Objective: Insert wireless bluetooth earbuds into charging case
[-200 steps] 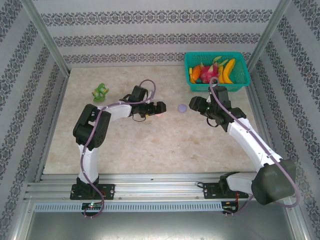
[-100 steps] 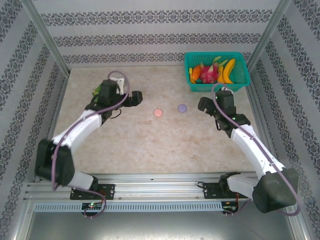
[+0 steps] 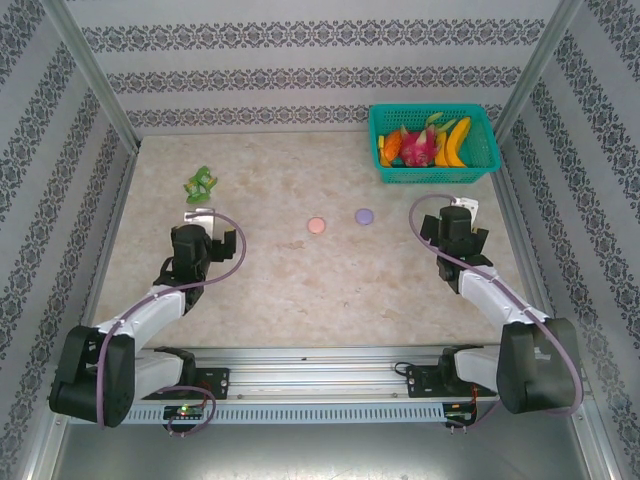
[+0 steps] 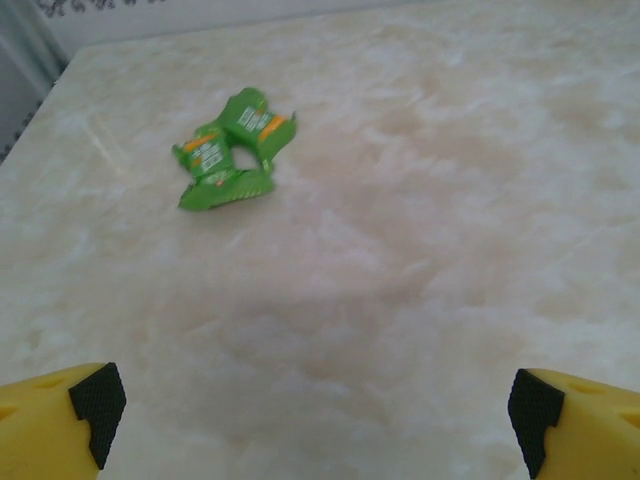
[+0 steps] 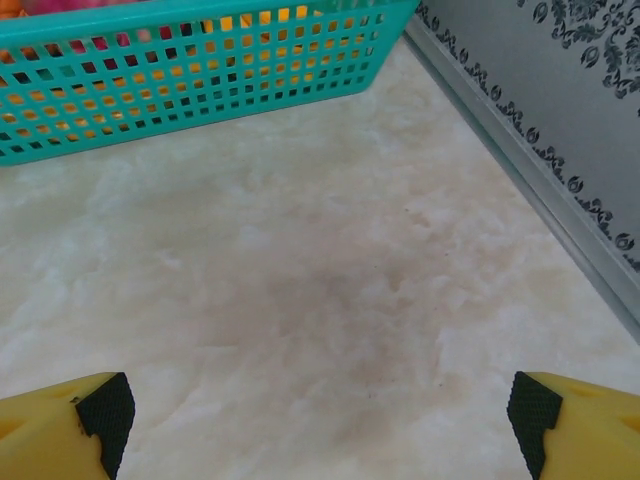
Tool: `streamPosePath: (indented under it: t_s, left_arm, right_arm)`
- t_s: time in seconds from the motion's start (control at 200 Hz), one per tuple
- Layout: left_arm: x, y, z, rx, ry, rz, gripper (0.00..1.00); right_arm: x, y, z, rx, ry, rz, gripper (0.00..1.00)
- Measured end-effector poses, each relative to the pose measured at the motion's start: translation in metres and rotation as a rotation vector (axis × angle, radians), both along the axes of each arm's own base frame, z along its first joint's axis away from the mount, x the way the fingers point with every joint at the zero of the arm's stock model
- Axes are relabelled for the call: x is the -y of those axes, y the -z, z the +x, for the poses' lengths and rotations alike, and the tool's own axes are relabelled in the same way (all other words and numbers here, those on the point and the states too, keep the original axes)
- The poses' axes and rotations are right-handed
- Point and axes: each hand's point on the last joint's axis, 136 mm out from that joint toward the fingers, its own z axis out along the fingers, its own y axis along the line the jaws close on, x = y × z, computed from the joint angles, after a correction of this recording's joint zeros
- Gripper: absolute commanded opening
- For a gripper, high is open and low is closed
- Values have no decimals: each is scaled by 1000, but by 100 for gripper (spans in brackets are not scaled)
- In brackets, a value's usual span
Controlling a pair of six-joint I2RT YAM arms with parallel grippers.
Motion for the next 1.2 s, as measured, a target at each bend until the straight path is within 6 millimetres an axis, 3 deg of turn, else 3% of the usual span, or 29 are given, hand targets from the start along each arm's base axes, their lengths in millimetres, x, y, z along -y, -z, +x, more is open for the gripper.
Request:
streamPosePath:
  t_s: [0.24, 0.385, 0.53, 0.749, 1.199]
  left_arm:
    - [-30, 36, 8, -4, -76, -13, 100]
    - [-26, 43, 20, 16, -32, -47, 100]
    - [-14, 63, 29, -34, 37, -80, 100]
    - [-17, 54, 40, -6, 56, -107, 100]
    - [-15, 53, 40, -4, 65, -114, 100]
  right_arm:
    - [3, 33, -1, 45, -72, -60, 98]
    - [-2, 25, 12, 191, -132, -15, 98]
    - [-17, 65, 15, 114, -221, 26, 98]
    - [-32, 30, 42, 220, -309, 31, 98]
    - [-38, 33, 41, 201, -334, 30, 98]
